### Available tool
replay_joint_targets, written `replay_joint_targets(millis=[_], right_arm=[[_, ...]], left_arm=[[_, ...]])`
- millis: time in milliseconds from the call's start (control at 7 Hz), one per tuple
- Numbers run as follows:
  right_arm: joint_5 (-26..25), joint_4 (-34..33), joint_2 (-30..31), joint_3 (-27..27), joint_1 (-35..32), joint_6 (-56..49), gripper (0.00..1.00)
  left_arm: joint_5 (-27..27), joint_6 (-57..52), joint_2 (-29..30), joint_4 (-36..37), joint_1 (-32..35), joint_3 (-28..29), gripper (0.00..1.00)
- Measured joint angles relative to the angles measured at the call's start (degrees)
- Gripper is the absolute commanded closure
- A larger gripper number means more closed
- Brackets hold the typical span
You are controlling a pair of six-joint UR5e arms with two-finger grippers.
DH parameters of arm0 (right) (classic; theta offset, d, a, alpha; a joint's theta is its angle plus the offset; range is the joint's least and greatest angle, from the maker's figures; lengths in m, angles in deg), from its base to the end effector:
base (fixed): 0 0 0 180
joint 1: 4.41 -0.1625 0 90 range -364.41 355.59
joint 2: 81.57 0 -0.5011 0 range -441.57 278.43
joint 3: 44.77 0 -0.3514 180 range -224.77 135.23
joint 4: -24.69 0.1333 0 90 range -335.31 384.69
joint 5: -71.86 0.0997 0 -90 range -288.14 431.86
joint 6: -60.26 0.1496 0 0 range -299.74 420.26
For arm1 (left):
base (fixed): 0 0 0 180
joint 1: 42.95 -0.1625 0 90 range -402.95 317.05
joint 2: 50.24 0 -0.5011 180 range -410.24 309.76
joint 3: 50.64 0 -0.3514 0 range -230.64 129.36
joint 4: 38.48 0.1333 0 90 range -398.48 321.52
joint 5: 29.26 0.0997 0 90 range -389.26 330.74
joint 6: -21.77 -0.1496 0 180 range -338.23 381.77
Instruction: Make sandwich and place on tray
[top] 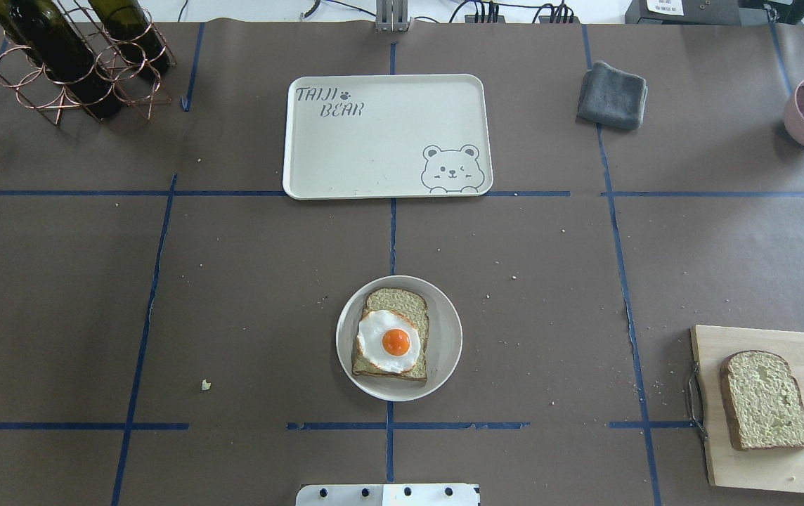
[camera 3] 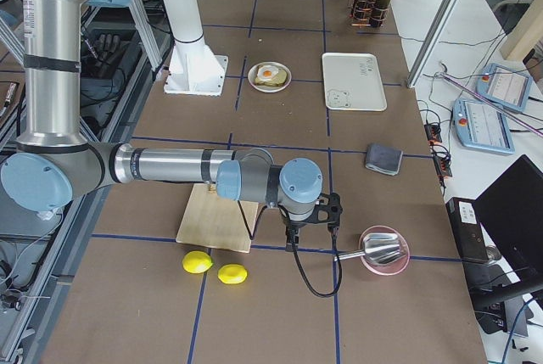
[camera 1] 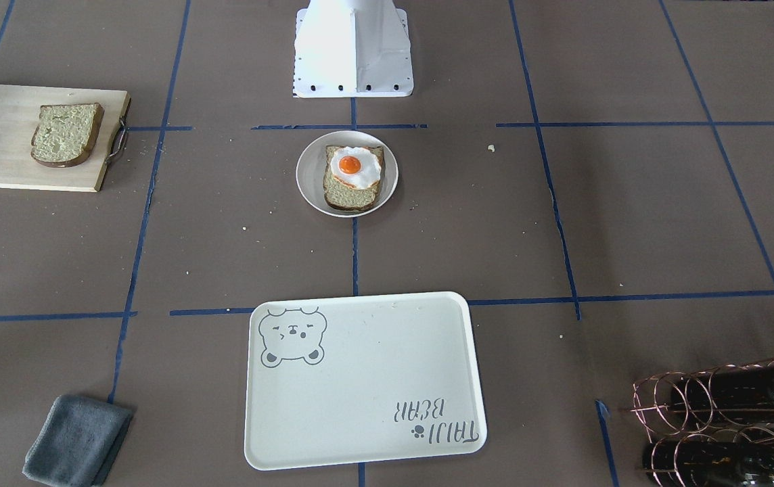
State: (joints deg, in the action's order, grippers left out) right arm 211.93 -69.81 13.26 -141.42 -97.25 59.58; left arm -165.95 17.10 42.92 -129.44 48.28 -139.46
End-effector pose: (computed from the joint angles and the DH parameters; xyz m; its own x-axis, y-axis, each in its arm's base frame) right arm 0.0386 -0.4027 0.7512 0.6398 0.0558 0.7665 -0.0419 0.9984 -0.0377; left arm -0.0348 -0.4830 0.7481 0.6861 0.1038 -0.7201 -0.0345 0.9933 0.1103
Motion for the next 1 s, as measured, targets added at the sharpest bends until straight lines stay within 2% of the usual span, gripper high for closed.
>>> replay_joint_targets(millis=[429,1000], right_arm=[[0.11,0.01,-0.77,-0.42,0.44,0.4,0.0],[1.43,-0.37,-8.36,-3.18,5.59,1.98,0.0]], left_arm=[[-0.14,0.01,0.04,-0.52,-0.03,-0.16,0.0],[-0.53,3.69,1.22,-11.89,-3.02,-1.51,0.0]])
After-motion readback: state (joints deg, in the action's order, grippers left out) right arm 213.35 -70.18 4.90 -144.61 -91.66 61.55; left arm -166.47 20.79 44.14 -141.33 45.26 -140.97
